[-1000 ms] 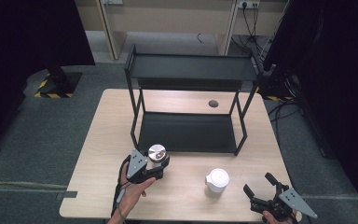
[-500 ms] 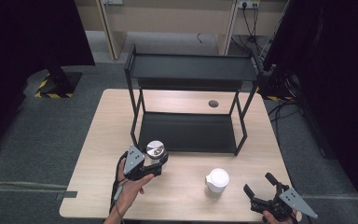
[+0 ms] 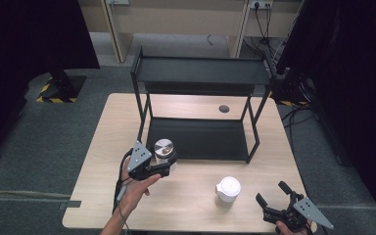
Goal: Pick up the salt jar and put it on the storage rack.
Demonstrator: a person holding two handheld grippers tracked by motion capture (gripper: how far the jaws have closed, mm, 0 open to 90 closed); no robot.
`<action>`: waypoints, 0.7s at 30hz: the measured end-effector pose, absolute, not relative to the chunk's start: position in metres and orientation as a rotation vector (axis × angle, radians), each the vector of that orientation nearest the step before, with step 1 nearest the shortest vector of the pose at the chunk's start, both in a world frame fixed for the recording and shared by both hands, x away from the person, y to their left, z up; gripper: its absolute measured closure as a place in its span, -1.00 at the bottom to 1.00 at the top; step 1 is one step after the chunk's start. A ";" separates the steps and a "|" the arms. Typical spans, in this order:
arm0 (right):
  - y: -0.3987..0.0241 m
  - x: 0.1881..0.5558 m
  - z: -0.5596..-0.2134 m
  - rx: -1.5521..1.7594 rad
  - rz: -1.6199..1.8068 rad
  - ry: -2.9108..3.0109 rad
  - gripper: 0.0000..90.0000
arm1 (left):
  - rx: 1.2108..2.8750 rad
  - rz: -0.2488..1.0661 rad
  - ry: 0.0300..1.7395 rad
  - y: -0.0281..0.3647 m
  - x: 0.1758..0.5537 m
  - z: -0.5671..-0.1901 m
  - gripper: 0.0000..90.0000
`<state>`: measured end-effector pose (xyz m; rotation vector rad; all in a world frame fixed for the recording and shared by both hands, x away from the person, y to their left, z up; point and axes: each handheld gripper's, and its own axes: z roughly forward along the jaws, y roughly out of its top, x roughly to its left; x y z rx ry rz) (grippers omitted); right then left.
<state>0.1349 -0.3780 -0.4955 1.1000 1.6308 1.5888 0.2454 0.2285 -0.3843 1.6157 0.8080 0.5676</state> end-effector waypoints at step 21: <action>-0.379 0.135 -0.496 1.102 1.589 1.627 -1.00 | 1.626 0.568 0.766 0.234 0.265 -0.306 -0.31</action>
